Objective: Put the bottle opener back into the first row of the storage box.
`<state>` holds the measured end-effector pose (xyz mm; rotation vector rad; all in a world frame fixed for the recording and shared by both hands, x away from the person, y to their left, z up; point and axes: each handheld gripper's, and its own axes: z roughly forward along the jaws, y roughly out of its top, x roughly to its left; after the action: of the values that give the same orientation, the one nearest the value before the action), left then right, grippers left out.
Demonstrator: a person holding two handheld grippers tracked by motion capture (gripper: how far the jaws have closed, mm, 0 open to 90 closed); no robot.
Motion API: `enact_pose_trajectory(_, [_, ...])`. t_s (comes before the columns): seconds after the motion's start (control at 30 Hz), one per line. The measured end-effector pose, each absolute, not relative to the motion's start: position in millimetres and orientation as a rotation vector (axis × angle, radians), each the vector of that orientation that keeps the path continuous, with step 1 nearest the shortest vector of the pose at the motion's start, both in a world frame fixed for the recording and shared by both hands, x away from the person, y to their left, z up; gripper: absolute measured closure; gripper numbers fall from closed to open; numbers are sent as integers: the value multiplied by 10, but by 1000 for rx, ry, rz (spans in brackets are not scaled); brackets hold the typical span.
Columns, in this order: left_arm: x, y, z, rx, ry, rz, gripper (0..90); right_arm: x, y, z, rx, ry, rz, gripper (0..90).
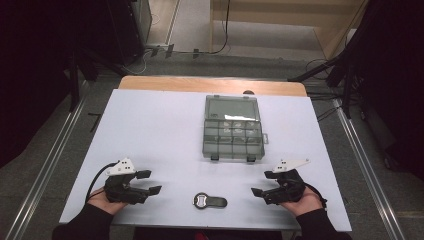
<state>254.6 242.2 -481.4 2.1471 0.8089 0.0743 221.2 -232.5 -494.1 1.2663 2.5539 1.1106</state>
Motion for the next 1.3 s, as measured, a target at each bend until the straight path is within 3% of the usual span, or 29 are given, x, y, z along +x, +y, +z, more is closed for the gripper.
enact_pose_trajectory(0.83, [2539,2416,-4817,2154,801,78,283,2245,-2364,-4954,1193,2589,1149,198])
enact_pose_trajectory(1.3, [2533,2416,-4817,2149,800,72,284,2319,-2237,-4945,920,2687,1234,199])
